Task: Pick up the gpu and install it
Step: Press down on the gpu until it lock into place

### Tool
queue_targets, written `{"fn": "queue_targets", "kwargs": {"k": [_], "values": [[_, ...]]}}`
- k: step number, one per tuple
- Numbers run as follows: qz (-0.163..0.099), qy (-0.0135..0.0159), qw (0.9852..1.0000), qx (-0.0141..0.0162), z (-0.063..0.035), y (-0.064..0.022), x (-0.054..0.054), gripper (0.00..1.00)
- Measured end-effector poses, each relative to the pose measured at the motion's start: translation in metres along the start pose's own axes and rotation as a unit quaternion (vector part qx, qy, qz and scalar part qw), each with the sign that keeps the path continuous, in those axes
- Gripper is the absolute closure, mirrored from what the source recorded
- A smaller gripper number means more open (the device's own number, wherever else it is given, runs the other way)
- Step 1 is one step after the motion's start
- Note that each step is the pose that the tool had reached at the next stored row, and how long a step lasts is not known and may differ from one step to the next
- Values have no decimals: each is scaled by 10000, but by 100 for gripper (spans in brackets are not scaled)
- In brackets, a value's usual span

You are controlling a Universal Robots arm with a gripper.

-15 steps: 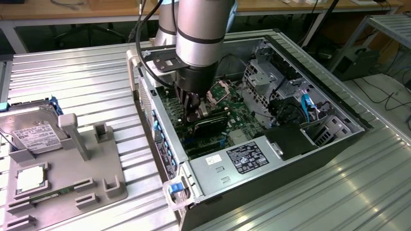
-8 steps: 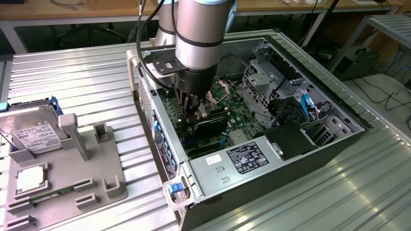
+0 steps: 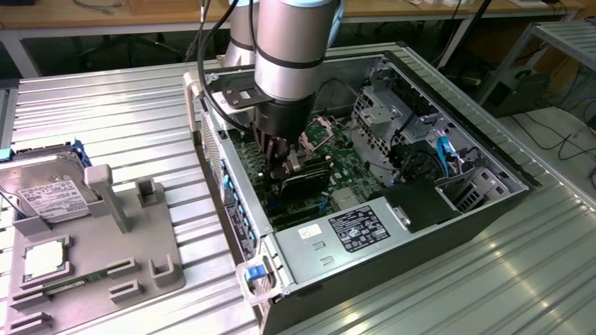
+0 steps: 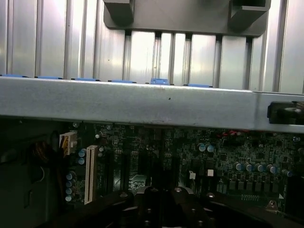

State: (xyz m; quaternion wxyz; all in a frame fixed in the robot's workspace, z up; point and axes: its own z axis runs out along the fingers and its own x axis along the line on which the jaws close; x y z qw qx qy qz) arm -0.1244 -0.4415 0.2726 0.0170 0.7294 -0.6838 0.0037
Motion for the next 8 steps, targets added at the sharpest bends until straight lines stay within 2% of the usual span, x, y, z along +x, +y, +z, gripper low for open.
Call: {"fn": "queue_targets", "kwargs": {"k": [3,8], "values": [[0,10,10000,-9,-62,3,3,89],[0,10,10000,-9,-97,3,4,89]]}}
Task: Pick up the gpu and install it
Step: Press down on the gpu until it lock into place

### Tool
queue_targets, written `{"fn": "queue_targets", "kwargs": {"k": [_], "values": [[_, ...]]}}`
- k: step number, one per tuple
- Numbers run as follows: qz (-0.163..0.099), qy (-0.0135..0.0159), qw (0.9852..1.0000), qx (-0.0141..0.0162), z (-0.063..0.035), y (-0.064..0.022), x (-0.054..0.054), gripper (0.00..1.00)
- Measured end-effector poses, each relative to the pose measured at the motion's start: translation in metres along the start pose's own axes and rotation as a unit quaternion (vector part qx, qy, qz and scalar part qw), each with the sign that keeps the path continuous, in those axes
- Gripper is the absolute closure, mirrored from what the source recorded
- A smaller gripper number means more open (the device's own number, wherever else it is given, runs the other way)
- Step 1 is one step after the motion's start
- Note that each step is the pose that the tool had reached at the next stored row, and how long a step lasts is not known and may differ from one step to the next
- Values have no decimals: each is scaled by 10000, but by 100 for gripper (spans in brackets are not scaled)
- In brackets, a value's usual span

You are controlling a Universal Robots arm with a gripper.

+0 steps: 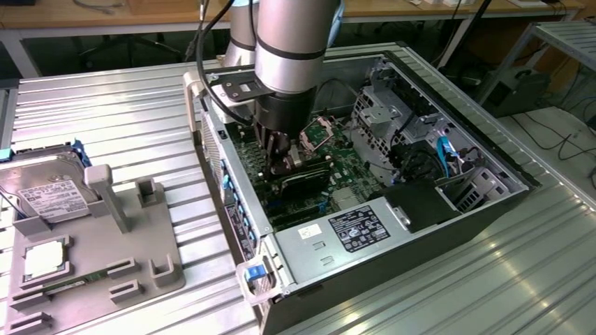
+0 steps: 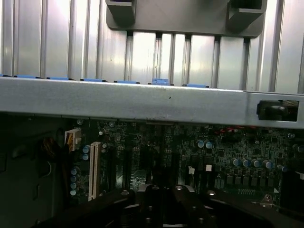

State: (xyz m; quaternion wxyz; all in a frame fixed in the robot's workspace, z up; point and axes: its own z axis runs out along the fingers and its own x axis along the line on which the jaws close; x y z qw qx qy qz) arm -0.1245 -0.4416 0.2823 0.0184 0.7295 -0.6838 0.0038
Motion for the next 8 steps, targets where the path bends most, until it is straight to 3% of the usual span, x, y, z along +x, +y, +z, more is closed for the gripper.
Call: {"fn": "queue_targets", "kwargs": {"k": [8], "values": [[0,1,10000,-1,-9,1,0,89]]}}
